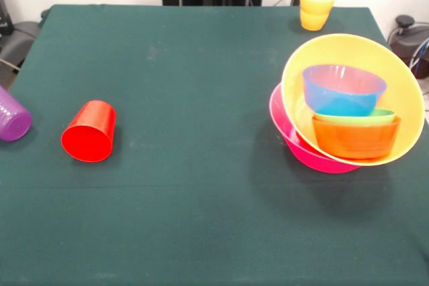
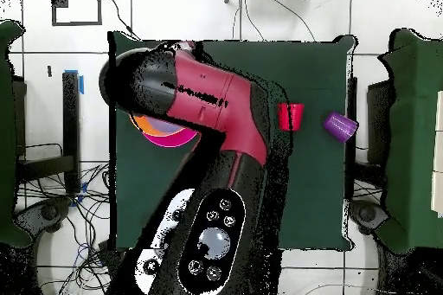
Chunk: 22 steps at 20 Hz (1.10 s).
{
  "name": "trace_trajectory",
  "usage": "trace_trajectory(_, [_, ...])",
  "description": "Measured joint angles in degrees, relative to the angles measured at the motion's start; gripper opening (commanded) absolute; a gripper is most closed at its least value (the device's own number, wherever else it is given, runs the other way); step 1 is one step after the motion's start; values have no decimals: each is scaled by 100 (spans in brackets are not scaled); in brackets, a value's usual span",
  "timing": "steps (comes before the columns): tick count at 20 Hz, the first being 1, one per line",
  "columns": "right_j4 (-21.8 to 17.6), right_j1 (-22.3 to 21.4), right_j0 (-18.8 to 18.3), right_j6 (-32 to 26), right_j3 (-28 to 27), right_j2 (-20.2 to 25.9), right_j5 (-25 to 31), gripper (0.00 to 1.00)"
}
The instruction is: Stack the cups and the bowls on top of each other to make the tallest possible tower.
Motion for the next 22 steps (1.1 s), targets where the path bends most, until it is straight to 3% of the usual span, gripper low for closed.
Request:
trace_trajectory(13, [4,-47,12,0,342,16,-125,100])
trace_trajectory(22, [28,-215,12,0,1033,177,-769,100])
